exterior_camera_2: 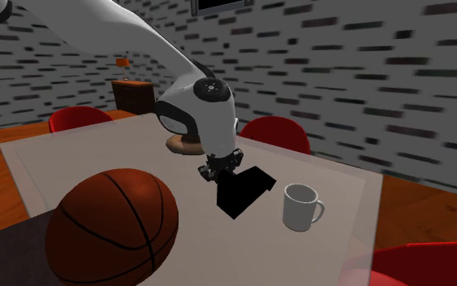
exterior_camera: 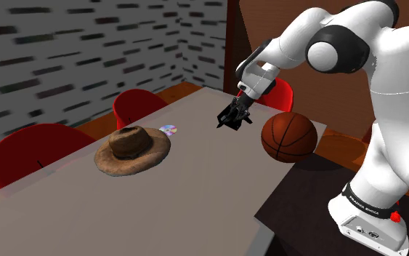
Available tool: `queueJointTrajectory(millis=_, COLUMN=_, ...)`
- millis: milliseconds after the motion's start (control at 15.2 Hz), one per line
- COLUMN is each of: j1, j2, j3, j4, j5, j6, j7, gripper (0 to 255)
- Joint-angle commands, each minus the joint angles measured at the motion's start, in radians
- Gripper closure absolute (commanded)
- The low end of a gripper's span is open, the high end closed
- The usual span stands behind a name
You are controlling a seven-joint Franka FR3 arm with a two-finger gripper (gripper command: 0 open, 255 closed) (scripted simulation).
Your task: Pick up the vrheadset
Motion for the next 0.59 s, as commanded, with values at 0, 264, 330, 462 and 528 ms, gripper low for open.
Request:
queueJointTrajectory(millis=0, j1=0.0, j2=0.002, j3=0.001, j4=-0.001, j5=0.001, j6=0.001, j7=0.0, gripper=255)
queueJointTrajectory(millis=264, j1=-0.001, j2=0.003, j3=0.001, j4=0.0, j5=0.0, j6=0.0, j7=0.0, gripper=255)
queueJointTrajectory(millis=330, j1=0.005, j2=-0.008, j3=-0.007, j4=-0.002, j5=-0.013, j6=-0.002, j7=0.01, gripper=255)
queueJointTrajectory(millis=462, j1=0.017, j2=-0.03, j3=-0.021, j4=-0.007, j5=-0.04, j6=-0.005, j7=0.032, gripper=255)
queueJointTrajectory(millis=528, j1=0.023, j2=-0.041, j3=-0.028, j4=-0.009, j5=-0.053, j6=-0.007, j7=0.044, gripper=255)
